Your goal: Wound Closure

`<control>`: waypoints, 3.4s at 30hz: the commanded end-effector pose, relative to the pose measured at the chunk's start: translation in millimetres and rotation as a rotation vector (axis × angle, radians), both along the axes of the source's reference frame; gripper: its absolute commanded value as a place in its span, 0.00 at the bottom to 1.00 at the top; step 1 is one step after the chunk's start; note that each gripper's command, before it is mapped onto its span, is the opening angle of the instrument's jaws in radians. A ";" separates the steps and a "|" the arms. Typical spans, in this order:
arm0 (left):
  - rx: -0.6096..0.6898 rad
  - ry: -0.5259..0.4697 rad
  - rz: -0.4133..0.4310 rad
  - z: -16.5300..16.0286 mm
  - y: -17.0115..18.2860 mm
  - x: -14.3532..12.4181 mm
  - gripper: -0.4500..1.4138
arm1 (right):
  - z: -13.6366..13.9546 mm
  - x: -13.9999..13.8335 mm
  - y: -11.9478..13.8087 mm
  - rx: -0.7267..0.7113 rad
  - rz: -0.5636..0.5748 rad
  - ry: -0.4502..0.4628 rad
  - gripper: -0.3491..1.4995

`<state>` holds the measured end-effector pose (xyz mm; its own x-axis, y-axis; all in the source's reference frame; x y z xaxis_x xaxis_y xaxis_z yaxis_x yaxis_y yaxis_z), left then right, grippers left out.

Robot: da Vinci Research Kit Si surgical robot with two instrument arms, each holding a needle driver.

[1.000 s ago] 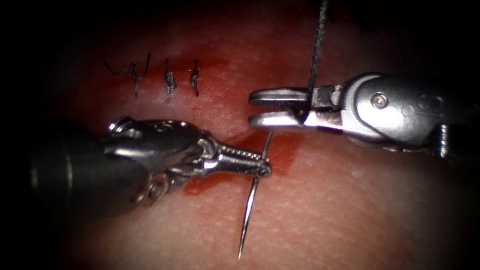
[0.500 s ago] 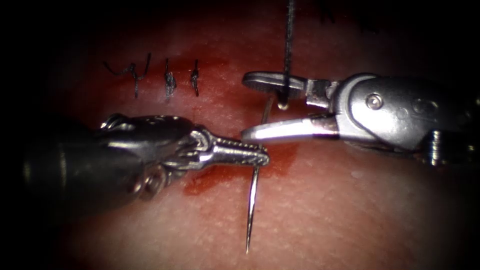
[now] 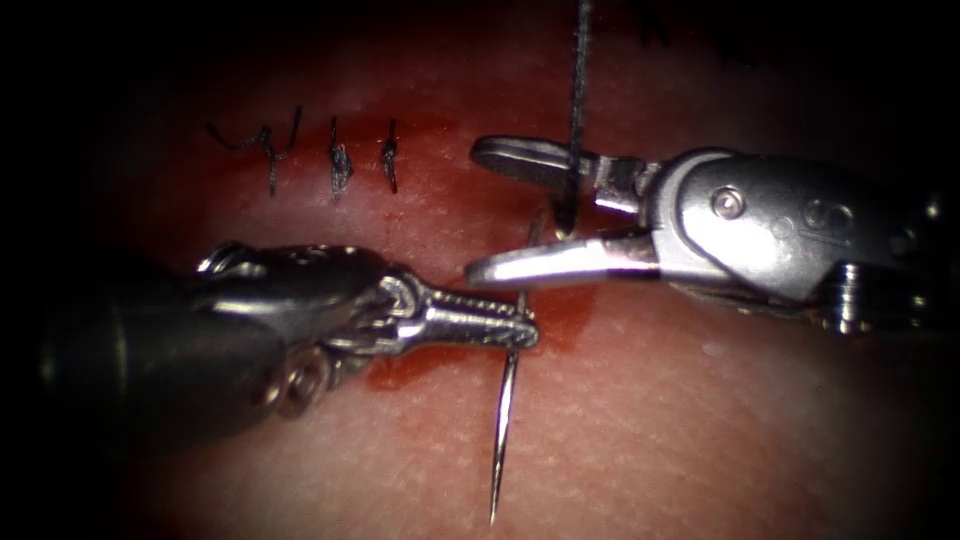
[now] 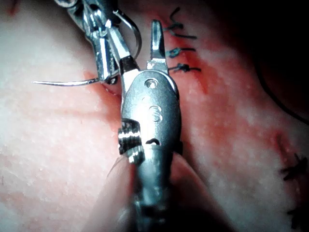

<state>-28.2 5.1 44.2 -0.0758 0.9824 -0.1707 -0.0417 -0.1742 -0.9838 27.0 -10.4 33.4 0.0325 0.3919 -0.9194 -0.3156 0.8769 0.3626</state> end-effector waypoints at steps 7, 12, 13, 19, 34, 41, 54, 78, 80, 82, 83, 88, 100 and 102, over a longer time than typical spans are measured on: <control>-0.006 -0.003 0.006 0.4 -0.5 -0.3 0.00 | 1.0 0.8 -0.8 0.010 0.039 -0.033 0.00; -0.011 0.026 -0.020 0.1 -0.8 -0.3 0.39 | 1.1 0.9 -0.7 0.009 0.038 -0.031 0.00; -0.011 0.026 -0.020 0.1 -0.8 -0.3 0.39 | 1.1 0.9 -0.7 0.009 0.038 -0.031 0.00; -0.165 0.107 -0.063 -0.4 -2.5 -0.1 0.89 | 2.0 1.9 -0.6 0.010 -0.006 -0.019 0.00; -0.577 0.297 0.020 0.0 -8.7 5.6 0.73 | 5.8 6.1 4.0 -0.264 -0.223 0.059 0.00; -0.597 0.283 0.032 1.5 -10.0 3.7 0.57 | 5.8 7.8 4.5 -0.406 -0.356 0.167 0.00; -0.617 0.310 0.112 8.2 -8.9 0.2 0.32 | 7.6 9.2 6.8 -0.496 -0.416 0.242 0.00; -0.601 0.344 0.190 11.0 -11.8 -0.2 0.31 | 9.8 11.8 6.0 -0.632 -0.431 0.275 0.00; -0.600 0.344 0.191 10.9 -11.8 -0.2 0.31 | 9.9 11.7 5.9 -0.634 -0.433 0.276 0.00; -0.598 0.342 0.191 10.7 -11.7 -0.2 0.31 | 9.9 11.6 5.8 -0.634 -0.438 0.276 0.00; -0.597 0.342 0.191 10.6 -11.6 -0.2 0.31 | 9.8 11.6 5.7 -0.634 -0.441 0.275 0.00; -0.590 0.336 0.194 10.4 -11.5 0.3 0.33 | 10.1 11.6 5.1 -0.685 -0.492 0.241 0.00; -0.582 0.322 0.203 9.5 -11.4 1.2 0.33 | 11.7 11.3 3.6 -0.799 -0.576 0.166 0.00; -0.577 0.327 0.199 9.4 -11.3 1.3 0.34 | 12.1 11.2 2.9 -0.805 -0.598 0.157 0.00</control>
<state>-26.3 -5.5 52.9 -0.3815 0.7027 -0.6005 -0.2374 -0.7024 -0.6710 37.2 -7.9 45.2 -0.1206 -0.3934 -0.9114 0.2667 0.8715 -0.4115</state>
